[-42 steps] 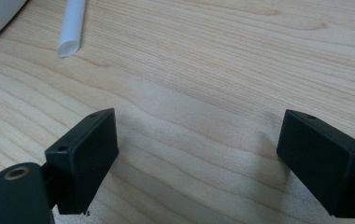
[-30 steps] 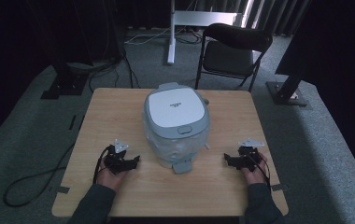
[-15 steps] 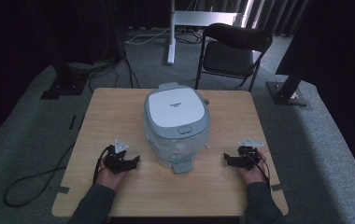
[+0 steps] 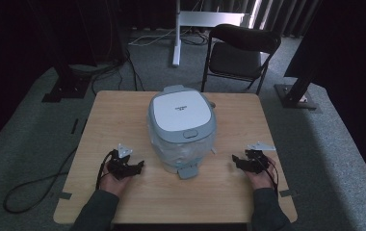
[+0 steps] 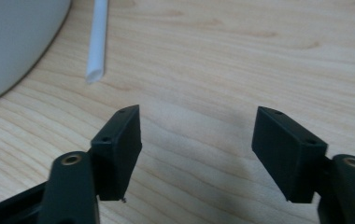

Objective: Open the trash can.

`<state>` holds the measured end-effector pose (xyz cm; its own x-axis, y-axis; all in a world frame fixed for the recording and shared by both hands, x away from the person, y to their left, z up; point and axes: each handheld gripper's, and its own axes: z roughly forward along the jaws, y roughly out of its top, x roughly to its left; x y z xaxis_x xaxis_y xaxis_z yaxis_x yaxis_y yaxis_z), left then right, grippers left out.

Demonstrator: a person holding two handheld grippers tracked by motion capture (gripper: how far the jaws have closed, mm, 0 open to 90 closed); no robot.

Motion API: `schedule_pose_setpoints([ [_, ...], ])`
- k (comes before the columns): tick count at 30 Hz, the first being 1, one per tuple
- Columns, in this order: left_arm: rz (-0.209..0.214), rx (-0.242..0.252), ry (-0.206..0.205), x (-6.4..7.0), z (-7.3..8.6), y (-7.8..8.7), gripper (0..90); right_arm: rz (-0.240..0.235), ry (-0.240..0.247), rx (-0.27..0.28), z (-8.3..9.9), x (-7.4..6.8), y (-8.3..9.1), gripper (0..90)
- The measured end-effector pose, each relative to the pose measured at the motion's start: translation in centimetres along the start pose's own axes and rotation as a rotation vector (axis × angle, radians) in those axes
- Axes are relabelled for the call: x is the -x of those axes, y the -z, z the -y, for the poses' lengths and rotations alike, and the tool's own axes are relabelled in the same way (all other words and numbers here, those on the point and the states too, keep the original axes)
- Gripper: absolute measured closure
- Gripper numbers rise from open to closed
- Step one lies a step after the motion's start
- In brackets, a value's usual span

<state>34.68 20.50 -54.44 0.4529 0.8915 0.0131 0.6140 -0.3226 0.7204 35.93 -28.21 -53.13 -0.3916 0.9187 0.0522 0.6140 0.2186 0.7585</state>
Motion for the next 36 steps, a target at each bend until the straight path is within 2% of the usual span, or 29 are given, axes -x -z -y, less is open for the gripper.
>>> schedule_pose_setpoints([
  [5, 0.0, -0.001, 0.0, 0.0, 0.0, 0.0, 23.4, -0.016, 0.013, 0.039, -0.9, -0.5, 1.1, 41.0],
  [11, 0.0, -0.001, 0.0, 0.0, 0.0, 0.0, 23.4, -0.037, 0.029, 0.061, -1.9, -1.3, 2.4, 45.2],
  [29, 0.0, -0.001, -0.001, 0.0, 0.0, 0.0, 23.4, -0.063, 0.068, 0.14, -5.8, -3.2, 6.3, 52.7],
  [36, 0.002, -0.001, -0.001, 0.0, 0.0, 0.0, 23.4, -0.08, 0.102, 0.172, -6.9, -3.9, 7.4, 56.6],
])
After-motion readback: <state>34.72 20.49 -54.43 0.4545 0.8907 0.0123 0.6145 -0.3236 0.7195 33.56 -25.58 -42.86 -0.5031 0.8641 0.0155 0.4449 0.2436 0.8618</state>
